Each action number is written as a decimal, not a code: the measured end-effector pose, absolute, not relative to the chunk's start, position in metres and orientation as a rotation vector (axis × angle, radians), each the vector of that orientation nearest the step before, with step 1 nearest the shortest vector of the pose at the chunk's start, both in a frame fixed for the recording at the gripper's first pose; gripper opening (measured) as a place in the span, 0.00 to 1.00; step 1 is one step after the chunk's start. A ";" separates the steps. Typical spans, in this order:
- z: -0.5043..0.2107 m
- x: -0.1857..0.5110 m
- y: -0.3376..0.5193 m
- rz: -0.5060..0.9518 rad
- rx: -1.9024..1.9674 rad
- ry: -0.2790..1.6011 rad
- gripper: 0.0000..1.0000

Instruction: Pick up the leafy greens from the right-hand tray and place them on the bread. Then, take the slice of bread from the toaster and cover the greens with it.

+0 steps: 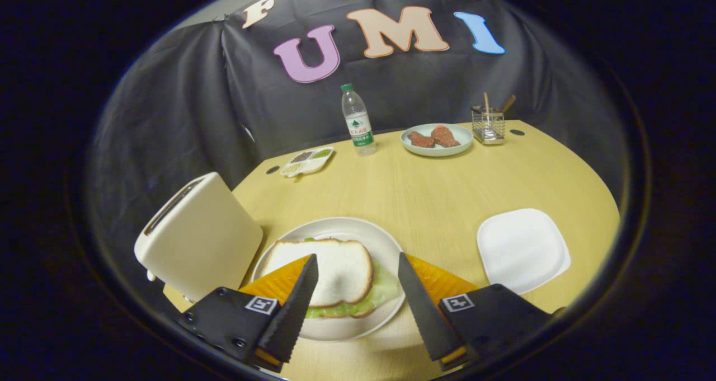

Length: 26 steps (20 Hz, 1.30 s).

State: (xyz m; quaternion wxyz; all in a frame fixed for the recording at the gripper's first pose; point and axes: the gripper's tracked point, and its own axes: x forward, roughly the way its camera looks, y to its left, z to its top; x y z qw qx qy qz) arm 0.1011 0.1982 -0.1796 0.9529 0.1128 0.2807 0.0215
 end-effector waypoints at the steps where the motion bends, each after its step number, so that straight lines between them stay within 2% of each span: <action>1: -0.169 0.102 0.194 0.046 0.215 0.540 0.94; 7: -0.091 0.101 0.177 0.102 0.104 0.290 0.96; 16: 0.017 0.049 0.123 0.141 0.034 -0.036 0.96; 20: 0.032 0.031 0.080 0.103 0.032 -0.136 0.96; 26: 0.019 0.015 0.019 -0.013 0.034 -0.175 0.96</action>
